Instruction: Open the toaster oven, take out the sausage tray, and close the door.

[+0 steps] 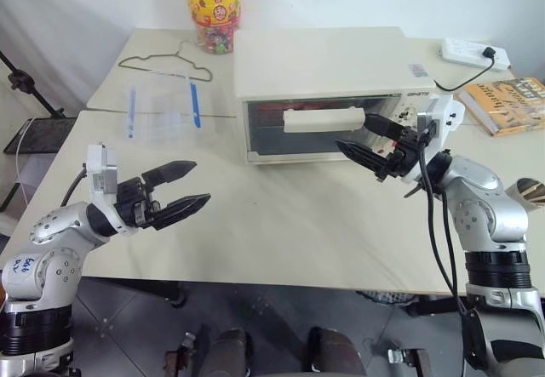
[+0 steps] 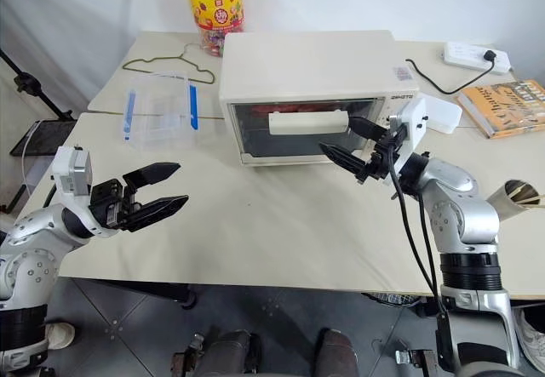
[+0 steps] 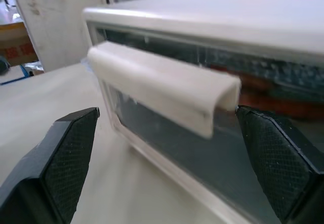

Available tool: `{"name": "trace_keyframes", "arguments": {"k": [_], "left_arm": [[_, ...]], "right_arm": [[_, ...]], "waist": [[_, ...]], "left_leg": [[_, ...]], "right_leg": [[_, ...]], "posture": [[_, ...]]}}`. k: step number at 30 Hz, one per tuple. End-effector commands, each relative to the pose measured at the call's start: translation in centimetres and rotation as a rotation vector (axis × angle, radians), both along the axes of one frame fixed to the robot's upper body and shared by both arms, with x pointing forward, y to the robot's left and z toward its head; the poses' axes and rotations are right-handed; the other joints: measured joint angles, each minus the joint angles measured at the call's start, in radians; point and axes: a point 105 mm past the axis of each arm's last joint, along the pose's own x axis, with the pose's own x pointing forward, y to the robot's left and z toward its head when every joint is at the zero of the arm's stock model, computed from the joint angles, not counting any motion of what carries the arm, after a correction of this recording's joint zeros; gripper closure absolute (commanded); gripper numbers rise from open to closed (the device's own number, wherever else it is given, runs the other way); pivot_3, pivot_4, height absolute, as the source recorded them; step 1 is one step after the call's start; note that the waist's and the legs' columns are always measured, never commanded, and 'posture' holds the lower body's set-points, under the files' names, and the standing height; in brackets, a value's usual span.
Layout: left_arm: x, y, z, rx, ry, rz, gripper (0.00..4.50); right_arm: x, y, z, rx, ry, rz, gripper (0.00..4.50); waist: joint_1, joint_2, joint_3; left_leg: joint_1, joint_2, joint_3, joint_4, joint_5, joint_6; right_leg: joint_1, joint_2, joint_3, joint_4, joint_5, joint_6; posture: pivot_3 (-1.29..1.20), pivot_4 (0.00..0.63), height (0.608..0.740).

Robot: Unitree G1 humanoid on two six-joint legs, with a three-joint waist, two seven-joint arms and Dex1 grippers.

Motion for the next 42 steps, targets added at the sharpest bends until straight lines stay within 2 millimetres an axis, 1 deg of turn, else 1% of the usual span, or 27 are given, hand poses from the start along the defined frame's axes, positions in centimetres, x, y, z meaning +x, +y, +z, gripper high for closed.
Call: {"name": "trace_keyframes", "arguments": {"k": [1, 5, 9, 10, 12, 14, 16, 17, 18, 21, 22, 23, 25, 28, 30, 33, 35, 37, 40, 42], "left_arm": [[-0.5, -0.2, 0.5, 0.0, -0.033, 0.003, 0.02], [-0.4, 0.0, 0.3, -0.009, -0.021, 0.018, 0.02], [0.1, 0.5, 0.9, -0.049, -0.022, 0.041, 0.02], [0.3, 0.7, 1.1, -0.059, -0.029, 0.048, 0.19], [0.6, 1.1, 1.7, -0.089, -0.04, 0.052, 0.61], [1.6, 1.3, 2.4, -0.117, -0.063, 0.072, 1.15], [2.6, 1.2, 2.7, -0.111, -0.082, 0.089, 1.78], [3.0, 1.0, 3.0, -0.117, -0.098, 0.086, 2.13], [3.4, 0.7, 3.1, -0.118, -0.099, 0.077, 2.37], [5.1, -1.0, 3.3, -0.107, -0.121, 0.038, 3.23], [5.6, -1.5, 3.3, -0.101, -0.129, 0.03, 3.6], [6.0, -2.0, 3.2, -0.095, -0.131, 0.019, 3.78], [6.8, -2.9, 3.4, -0.102, -0.141, 0.01, 4.47], [8.2, -4.8, 3.2, -0.105, -0.144, -0.007, 4.49], [8.9, -5.6, 2.9, -0.082, -0.154, -0.001, 4.49], [9.1, -6.5, 2.7, -0.092, -0.136, -0.032, 4.49], [9.0, -7.7, 2.3, -0.07, -0.141, -0.075, 4.49], [9.1, -8.4, 1.8, -0.06, -0.129, -0.091, 4.49], [8.8, -8.9, 0.6, -0.021, -0.109, -0.13, 4.49], [8.5, -9.1, 0.0, -0.006, -0.097, -0.151, 4.49]], "right_arm": [[-1.7, 1.0, 1.3, -0.014, -0.085, 0.107, 0.0], [-3.1, 1.5, 0.3, -0.122, -0.111, 0.187, 0.0], [-4.1, 1.2, -0.8, -0.204, -0.139, 0.214, 0.0], [-4.2, 1.1, -1.0, -0.223, -0.149, 0.209, 0.0], [-4.5, 0.9, -1.5, -0.256, -0.165, 0.21, 0.0], [-4.5, 0.9, -1.8, -0.281, -0.184, 0.208, 0.0], [-4.4, 0.9, -1.7, -0.276, -0.191, 0.203, 0.0], [-4.4, 1.0, -1.7, -0.273, -0.197, 0.198, 0.0], [-4.4, 1.1, -1.6, -0.273, -0.198, 0.199, 0.0], [-4.5, 1.3, -1.6, -0.278, -0.208, 0.205, 0.0], [-4.5, 1.4, -1.6, -0.282, -0.211, 0.207, 0.0], [-4.5, 1.4, -1.7, -0.288, -0.213, 0.208, 0.0], [-4.5, 1.5, -1.7, -0.29, -0.214, 0.206, 0.0], [-4.6, 1.4, -1.8, -0.29, -0.214, 0.198, 0.0], [-4.6, 1.4, -1.9, -0.293, -0.216, 0.193, 0.0], [-4.7, 1.4, -2.1, -0.295, -0.217, 0.188, 0.0], [-4.8, 1.1, -2.2, -0.294, -0.213, 0.166, 0.0], [-4.9, 0.6, -2.5, -0.296, -0.207, 0.132, 0.0], [-5.3, -0.9, -3.3, -0.304, -0.173, 0.043, 0.0], [-6.0, -2.4, -4.2, -0.316, -0.143, -0.025, 0.0]], "waist": [[-0.004, 0.0, 0.0], [-0.017, 0.0, 0.0], [-0.021, 0.0, 0.0], [-0.02, 0.0, 0.0], [-0.018, -0.001, 0.0], [-0.016, -0.001, 0.0], [-0.015, -0.001, 0.001], [-0.016, -0.001, 0.001], [-0.016, -0.001, 0.001], [-0.014, -0.001, 0.001], [-0.014, -0.001, 0.001], [-0.015, -0.001, 0.001], [-0.015, -0.001, 0.001], [-0.015, -0.002, 0.001], [-0.017, -0.002, 0.001], [-0.016, -0.002, 0.001], [-0.015, -0.002, 0.001], [-0.012, -0.002, 0.001], [-0.01, -0.002, 0.001], [-0.004, -0.002, 0.001]], "left_leg": [[-0.001, 0.0, 0.0, 0.0, 0.0, 0.0], [-0.002, 0.0, 0.002, 0.0, 0.0, 0.0], [-0.002, 0.003, 0.008, 0.0, 0.0, 0.0], [-0.002, 0.004, 0.009, 0.0, 0.0, 0.0], [-0.002, 0.006, 0.01, 0.0, 0.0, 0.0], [-0.002, 0.006, 0.011, 0.0, 0.0, 0.0], [-0.001, 0.007, 0.011, 0.0, 0.0, 0.0], [-0.001, 0.007, 0.011, 0.001, 0.0, 0.0], [-0.001, 0.007, 0.012, 0.001, 0.0, -0.001], [-0.001, 0.008, 0.013, 0.001, -0.001, -0.001], [-0.001, 0.007, 0.013, 0.001, -0.001, -0.001], [-0.001, 0.007, 0.014, 0.001, -0.001, -0.001], [-0.001, 0.008, 0.014, 0.001, -0.001, -0.001], [-0.001, 0.008, 0.014, 0.001, -0.001, -0.001], [-0.001, 0.008, 0.015, 0.001, -0.001, -0.001], [-0.001, 0.008, 0.015, 0.001, -0.001, -0.001], [-0.002, 0.008, 0.015, 0.001, -0.001, -0.001], [-0.002, 0.008, 0.014, 0.001, -0.001, -0.001], [-0.002, 0.008, 0.014, 0.002, -0.001, -0.001], [-0.002, 0.008, 0.014, 0.002, -0.001, -0.001]], "right_leg": [[-0.001, 0.0, 0.0, 0.0, 0.0, 0.0], [-0.003, 0.0, 0.001, 0.001, 0.0, 0.0], [-0.007, 0.002, 0.006, 0.002, 0.0, 0.0], [-0.008, 0.003, 0.008, 0.002, 0.0, 0.0], [-0.009, 0.005, 0.01, 0.003, 0.0, 0.0], [-0.01, 0.006, 0.011, 0.003, 0.0, 0.0], [-0.01, 0.007, 0.012, 0.003, 0.0, 0.0], [-0.01, 0.007, 0.012, 0.003, 0.0, 0.0], [-0.01, 0.007, 0.012, 0.003, 0.0, 0.0], [-0.01, 0.008, 0.012, 0.003, 0.0, 0.0], [-0.01, 0.008, 0.012, 0.003, 0.0, 0.0], [-0.01, 0.008, 0.012, 0.003, 0.0, 0.0], [-0.01, 0.008, 0.012, 0.003, 0.0, 0.0], [-0.011, 0.009, 0.012, 0.003, 0.0, 0.0], [-0.011, 0.009, 0.012, 0.003, 0.0, 0.0], [-0.011, 0.009, 0.012, 0.003, 0.0, 0.0], [-0.011, 0.009, 0.012, 0.003, 0.0, 0.0], [-0.011, 0.009, 0.012, 0.003, 0.0, 0.0], [-0.011, 0.009, 0.012, 0.003, 0.0, 0.0], [-0.011, 0.009, 0.012, 0.003, 0.0, 0.0]], "posture": [[0.0, 0.15, 0.74], [0.0, 0.15, 0.74], [0.0, 0.15, 0.74], [0.0, 0.15, 0.74], [0.0, 0.15, 0.74], [0.0, 0.15, 0.74], [0.0, 0.15, 0.74], [0.0, 0.15, 0.74], [0.0, 0.15, 0.74], [0.0, 0.15, 0.74], [0.0, 0.15, 0.74], [0.0, 0.15, 0.74], [0.0, 0.15, 0.74], [0.0, 0.15, 0.74], [0.0, 0.15, 0.74], [0.0, 0.15, 0.74], [0.0, 0.15, 0.74], [0.0, 0.15, 0.74], [0.0, 0.15, 0.74], [0.0, 0.15, 0.74]]}}
